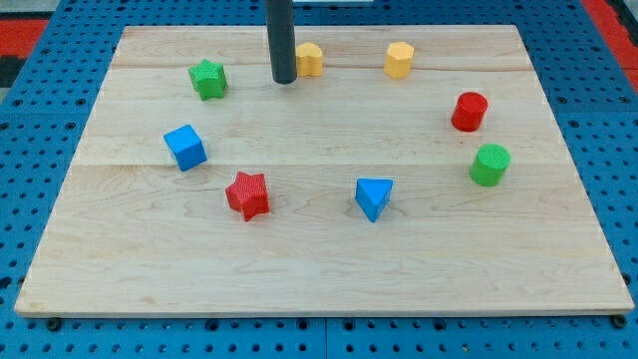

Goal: Push the yellow hexagon towards the yellow heart

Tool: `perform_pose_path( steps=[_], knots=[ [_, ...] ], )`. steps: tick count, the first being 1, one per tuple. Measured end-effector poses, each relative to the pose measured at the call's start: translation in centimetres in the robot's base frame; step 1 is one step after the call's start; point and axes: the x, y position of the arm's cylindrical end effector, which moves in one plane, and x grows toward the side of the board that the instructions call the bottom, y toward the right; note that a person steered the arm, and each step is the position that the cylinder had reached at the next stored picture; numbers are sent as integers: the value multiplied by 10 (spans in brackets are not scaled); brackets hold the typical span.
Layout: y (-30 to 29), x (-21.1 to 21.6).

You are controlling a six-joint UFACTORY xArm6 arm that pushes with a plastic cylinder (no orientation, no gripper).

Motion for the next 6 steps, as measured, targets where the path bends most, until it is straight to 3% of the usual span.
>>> perform_pose_path(
  steps=[1, 2, 3, 4, 6],
  knots=[
    [-1, 13],
    [1, 63],
    [61, 67],
    [84, 36],
    [182, 22]
  ],
)
